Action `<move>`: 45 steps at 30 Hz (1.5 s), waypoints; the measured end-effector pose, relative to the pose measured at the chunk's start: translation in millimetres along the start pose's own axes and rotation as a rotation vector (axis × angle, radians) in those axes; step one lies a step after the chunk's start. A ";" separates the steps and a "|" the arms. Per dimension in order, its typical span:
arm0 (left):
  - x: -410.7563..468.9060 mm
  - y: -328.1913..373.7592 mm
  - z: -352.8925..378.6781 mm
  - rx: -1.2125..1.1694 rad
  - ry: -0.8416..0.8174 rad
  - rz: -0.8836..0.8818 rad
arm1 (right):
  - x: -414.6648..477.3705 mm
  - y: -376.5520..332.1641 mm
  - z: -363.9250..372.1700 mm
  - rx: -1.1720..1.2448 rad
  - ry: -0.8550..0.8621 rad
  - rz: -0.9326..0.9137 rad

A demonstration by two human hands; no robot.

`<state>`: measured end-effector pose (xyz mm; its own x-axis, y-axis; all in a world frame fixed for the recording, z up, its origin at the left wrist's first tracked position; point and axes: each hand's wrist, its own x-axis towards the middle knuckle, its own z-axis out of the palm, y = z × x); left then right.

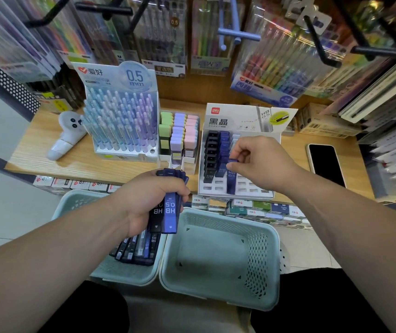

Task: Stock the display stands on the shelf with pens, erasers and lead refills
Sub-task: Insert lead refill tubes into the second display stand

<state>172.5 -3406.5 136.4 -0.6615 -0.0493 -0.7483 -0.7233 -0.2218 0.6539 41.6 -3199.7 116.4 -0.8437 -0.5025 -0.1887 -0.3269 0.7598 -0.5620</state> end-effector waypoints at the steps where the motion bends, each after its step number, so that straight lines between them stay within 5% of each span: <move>1: 0.2 0.3 -0.1 0.003 0.002 0.000 | -0.1 0.0 0.9 -0.010 0.005 -0.012; 25: -6.3 4.2 0.2 -0.104 -0.043 -0.020 | -1.0 -4.0 13.6 -0.352 -0.018 -0.134; 28: -9.5 5.5 1.6 -0.150 -0.105 -0.014 | -3.2 -13.8 12.1 -0.235 0.057 -0.136; 30: -11.5 6.0 2.7 -0.164 -0.141 0.005 | -6.2 -29.7 9.7 0.081 0.057 -0.080; 33: -13.1 6.3 4.9 -0.126 -0.165 0.054 | -13.4 -54.0 5.5 0.582 -0.174 0.026; 37: -14.1 7.0 9.5 -0.003 -0.177 0.069 | -19.7 -65.1 10.6 0.621 -0.363 -0.053; 45: -16.9 10.8 16.2 0.033 -0.230 0.046 | -17.4 -63.9 13.6 0.675 -0.341 -0.109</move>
<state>172.6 -3392.3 157.9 -0.7191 0.1651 -0.6750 -0.6947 -0.1919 0.6932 82.9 -3245.1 144.7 -0.6073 -0.7433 -0.2807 0.0232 0.3365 -0.9414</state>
